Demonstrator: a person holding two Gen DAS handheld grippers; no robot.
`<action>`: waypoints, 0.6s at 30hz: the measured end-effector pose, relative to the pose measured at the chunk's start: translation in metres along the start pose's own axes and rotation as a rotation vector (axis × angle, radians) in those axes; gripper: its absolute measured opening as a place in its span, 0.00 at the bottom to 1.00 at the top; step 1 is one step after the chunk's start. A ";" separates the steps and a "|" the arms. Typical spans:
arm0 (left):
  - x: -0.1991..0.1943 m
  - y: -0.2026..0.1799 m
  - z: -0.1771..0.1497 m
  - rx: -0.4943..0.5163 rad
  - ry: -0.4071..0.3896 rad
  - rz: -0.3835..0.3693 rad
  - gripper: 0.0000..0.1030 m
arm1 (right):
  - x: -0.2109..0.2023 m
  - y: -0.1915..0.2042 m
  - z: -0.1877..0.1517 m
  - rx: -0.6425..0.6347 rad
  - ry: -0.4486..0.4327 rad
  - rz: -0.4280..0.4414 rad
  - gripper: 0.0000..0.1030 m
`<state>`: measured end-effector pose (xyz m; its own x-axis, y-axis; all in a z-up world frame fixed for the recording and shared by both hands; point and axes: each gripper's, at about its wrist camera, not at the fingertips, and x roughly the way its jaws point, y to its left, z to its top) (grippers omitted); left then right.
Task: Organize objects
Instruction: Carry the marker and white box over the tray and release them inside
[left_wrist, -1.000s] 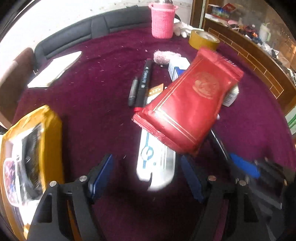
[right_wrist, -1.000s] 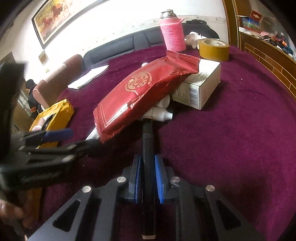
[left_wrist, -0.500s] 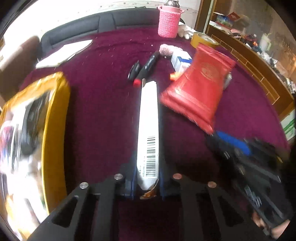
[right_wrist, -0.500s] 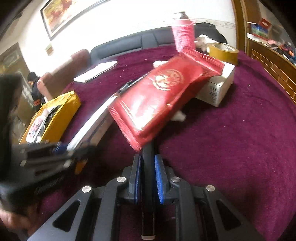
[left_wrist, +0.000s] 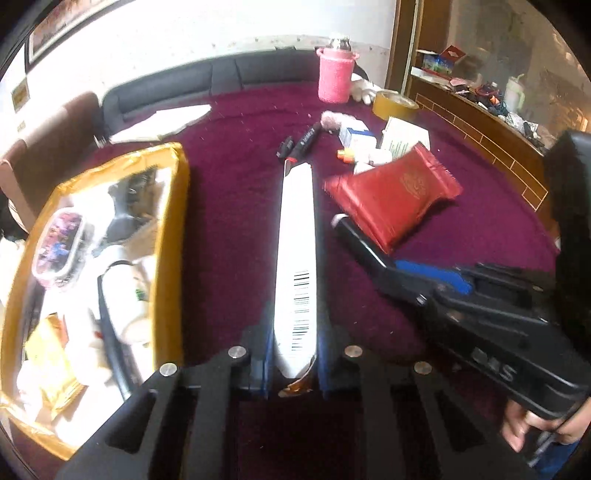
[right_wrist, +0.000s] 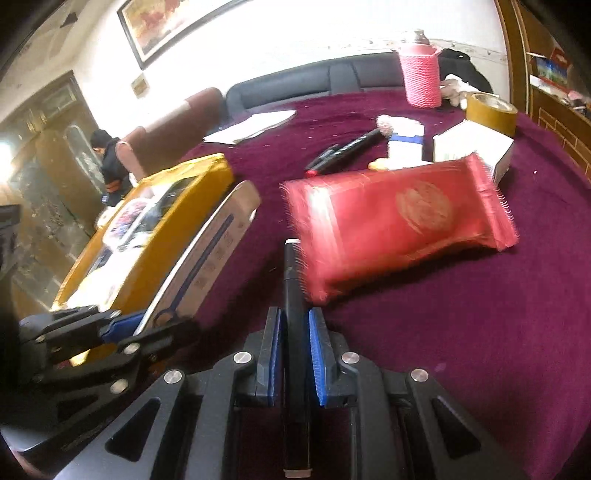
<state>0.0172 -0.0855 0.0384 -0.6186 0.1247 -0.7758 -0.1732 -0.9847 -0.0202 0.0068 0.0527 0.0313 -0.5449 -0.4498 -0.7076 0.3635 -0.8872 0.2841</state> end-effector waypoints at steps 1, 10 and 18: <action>-0.001 0.000 -0.002 0.007 -0.004 0.006 0.17 | -0.005 0.005 -0.003 -0.004 -0.010 0.009 0.16; -0.016 0.008 -0.012 0.011 -0.048 0.022 0.17 | -0.026 0.018 -0.015 0.007 -0.031 0.021 0.16; -0.030 0.017 -0.016 -0.001 -0.077 0.021 0.17 | -0.031 0.037 -0.014 -0.016 -0.037 0.025 0.16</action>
<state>0.0448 -0.1079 0.0509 -0.6794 0.1133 -0.7250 -0.1590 -0.9873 -0.0053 0.0482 0.0350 0.0548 -0.5631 -0.4756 -0.6759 0.3894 -0.8740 0.2906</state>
